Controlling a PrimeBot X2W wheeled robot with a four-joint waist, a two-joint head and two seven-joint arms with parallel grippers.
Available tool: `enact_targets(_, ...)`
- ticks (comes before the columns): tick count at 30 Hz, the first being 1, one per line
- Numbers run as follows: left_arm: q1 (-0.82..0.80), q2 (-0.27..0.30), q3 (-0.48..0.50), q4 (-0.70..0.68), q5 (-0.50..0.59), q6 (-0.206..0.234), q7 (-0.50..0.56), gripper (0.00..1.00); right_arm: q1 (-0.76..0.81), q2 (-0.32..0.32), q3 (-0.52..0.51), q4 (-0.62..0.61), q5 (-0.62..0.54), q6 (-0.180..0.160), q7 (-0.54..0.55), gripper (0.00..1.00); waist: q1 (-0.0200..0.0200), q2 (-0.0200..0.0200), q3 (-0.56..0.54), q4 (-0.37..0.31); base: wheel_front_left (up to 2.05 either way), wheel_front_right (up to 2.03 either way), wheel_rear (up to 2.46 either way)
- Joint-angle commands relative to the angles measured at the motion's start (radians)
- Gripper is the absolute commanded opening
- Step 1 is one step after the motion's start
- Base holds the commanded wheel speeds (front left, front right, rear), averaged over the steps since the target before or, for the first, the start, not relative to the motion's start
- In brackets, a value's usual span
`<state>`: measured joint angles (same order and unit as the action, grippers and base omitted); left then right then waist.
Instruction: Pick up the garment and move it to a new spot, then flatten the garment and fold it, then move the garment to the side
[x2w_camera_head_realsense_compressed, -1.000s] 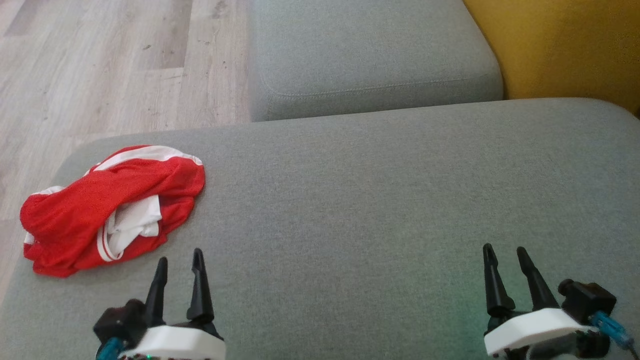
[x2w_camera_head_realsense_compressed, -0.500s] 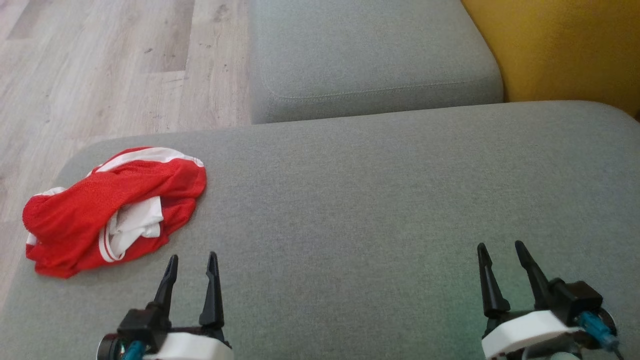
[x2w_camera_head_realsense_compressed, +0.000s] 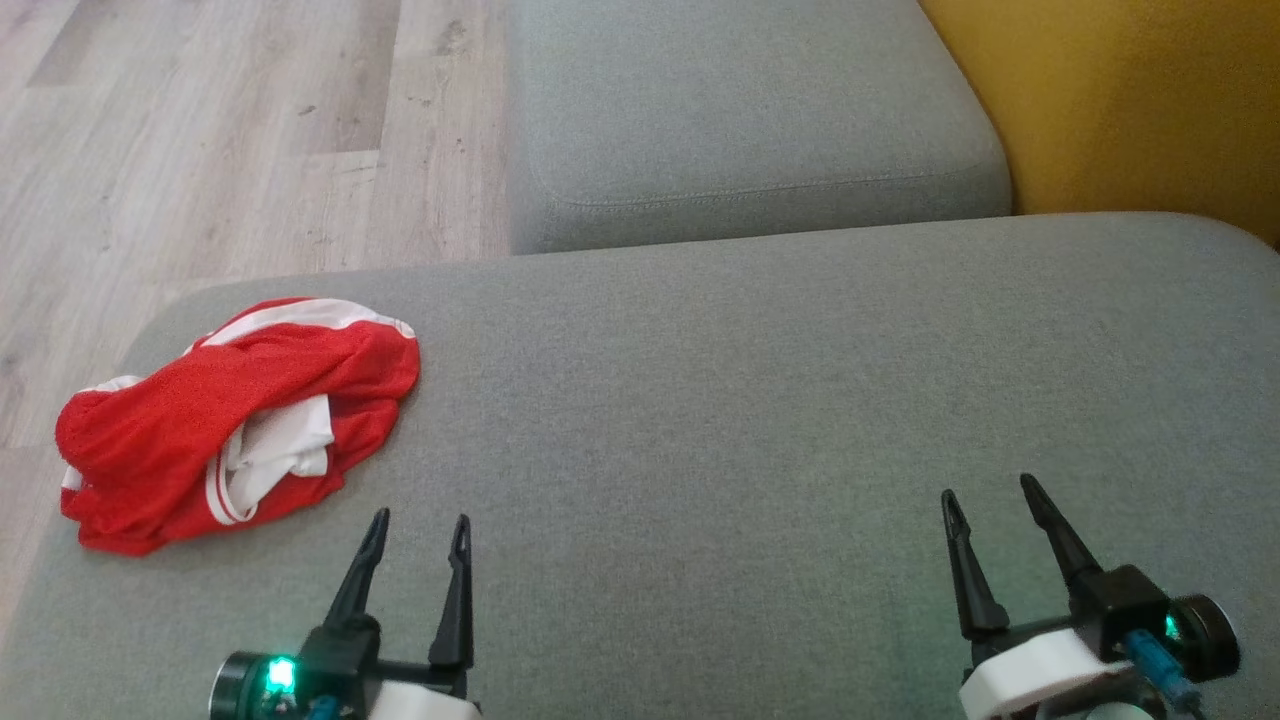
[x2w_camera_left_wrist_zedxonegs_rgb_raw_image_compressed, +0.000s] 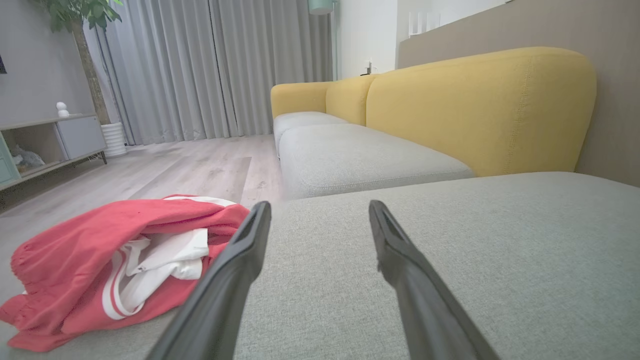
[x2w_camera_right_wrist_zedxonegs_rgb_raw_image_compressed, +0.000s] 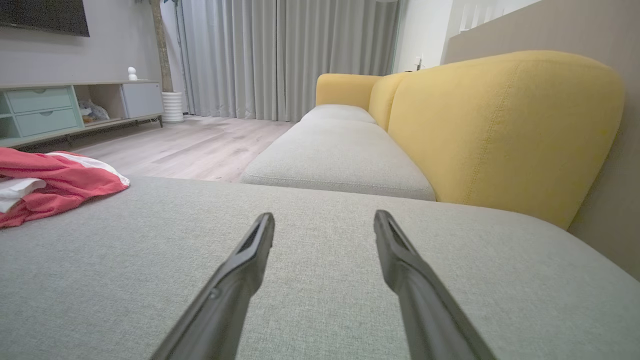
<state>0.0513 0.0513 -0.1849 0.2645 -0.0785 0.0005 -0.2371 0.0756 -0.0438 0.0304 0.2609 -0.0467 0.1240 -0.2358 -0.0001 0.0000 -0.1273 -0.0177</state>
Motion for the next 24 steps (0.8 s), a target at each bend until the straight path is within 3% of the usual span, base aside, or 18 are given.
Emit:
enact_targets(1,-0.040,0.007,0.025,-0.027,0.040,0.008,-0.020,1.00,-0.025,-0.006,0.028,-0.039,-0.040,0.007,-0.021,1.00,0.0001,0.0000,-0.002,0.001,0.00,0.00,0.00)
enact_targets(14,-0.041,0.008,0.024,-0.013,0.067,0.015,-0.025,1.00,-0.014,-0.006,0.035,-0.032,-0.051,0.007,-0.026,1.00,0.0001,0.0000,0.001,0.026,0.00,0.00,0.00)
enact_targets(24,-0.047,0.007,0.048,-0.012,0.049,0.025,-0.025,1.00,0.009,-0.006,0.007,-0.024,-0.020,0.007,-0.026,1.00,0.0001,0.0000,0.014,0.181,0.00,0.00,0.00)
